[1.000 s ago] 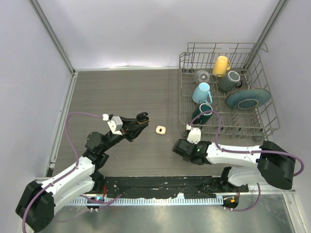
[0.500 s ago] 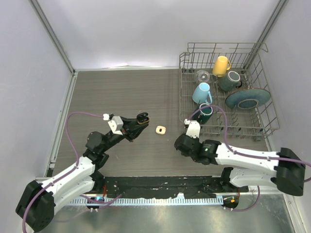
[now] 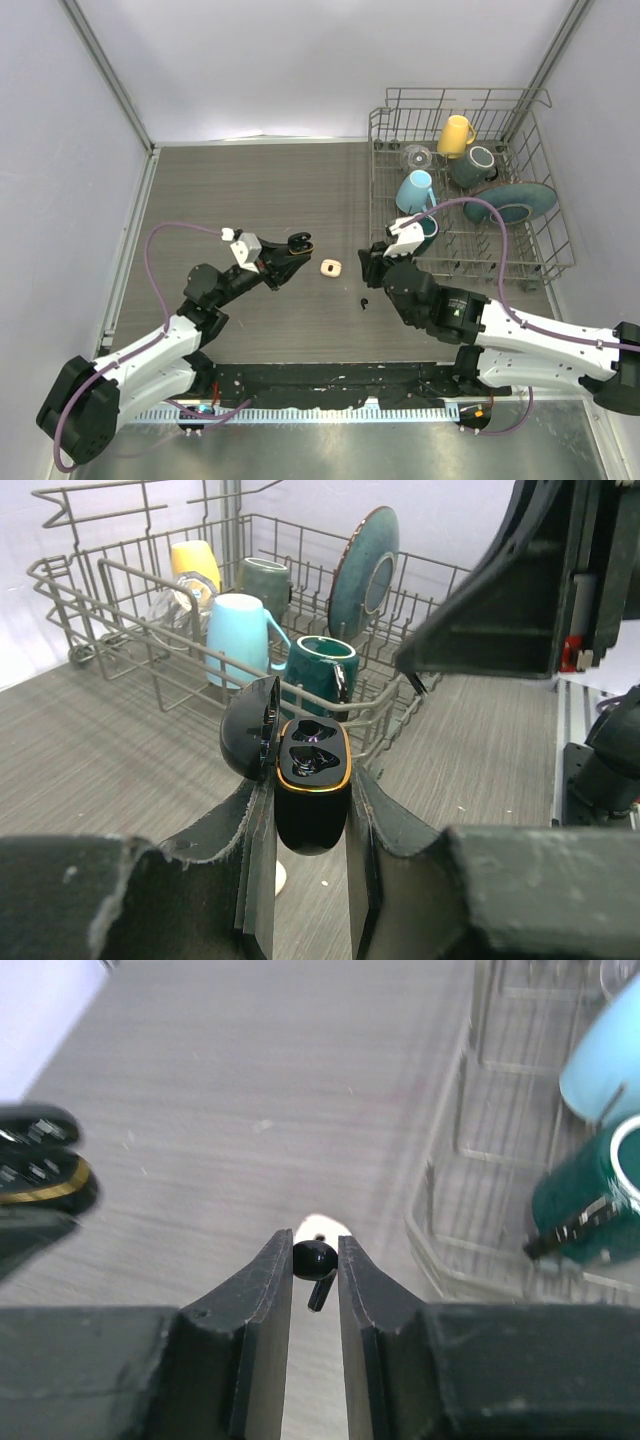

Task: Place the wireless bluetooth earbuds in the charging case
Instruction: Pick up the earbud from the center of the board, then place the earbud in the charging case.

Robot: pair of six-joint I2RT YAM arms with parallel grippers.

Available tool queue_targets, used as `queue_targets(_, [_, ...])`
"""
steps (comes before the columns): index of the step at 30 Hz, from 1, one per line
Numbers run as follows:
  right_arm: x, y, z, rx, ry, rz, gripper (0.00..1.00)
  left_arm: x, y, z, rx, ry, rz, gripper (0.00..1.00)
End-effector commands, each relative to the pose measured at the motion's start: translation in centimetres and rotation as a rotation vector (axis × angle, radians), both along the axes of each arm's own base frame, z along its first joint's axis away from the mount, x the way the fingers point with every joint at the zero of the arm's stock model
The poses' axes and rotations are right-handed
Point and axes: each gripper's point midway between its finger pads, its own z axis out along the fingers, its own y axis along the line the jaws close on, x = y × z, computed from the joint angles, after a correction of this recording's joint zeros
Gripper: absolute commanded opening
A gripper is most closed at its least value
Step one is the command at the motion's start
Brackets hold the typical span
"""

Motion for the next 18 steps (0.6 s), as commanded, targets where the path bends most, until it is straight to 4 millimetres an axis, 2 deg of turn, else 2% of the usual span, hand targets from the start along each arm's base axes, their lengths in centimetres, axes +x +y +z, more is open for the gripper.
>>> queue_targets(1, [1.7,1.3,7.8,0.140,-0.233,-0.013,0.01,-0.5,-0.5,4.1,-0.073,-0.091,-0.049,0.00])
queue_targets(6, [1.6,4.1,10.5,0.196,-0.332,0.092,0.01,-1.0,-0.9,4.1,-0.063,-0.107,-0.086,0.00])
queue_targets(7, [1.6,4.4,10.6,0.205,-0.343,0.103,0.01,-1.0,-1.0,4.1,-0.061,-0.106,-0.090,0.00])
queue_targets(8, [1.5,4.6,11.6,0.240,-0.366,0.112,0.01,-1.3,-1.1,4.1,-0.057,-0.111,-0.107,0.00])
queue_targets(14, [0.6,6.8,13.5,0.299,-0.410,0.221,0.01,-1.6,-1.5,3.9,-0.046,-0.112,-0.138,0.00])
queue_targets(18, [-0.2,8.1,13.9,0.334,-0.411,0.297,0.01,-1.6,-1.6,4.1,-0.046,-0.113,-0.144,0.00])
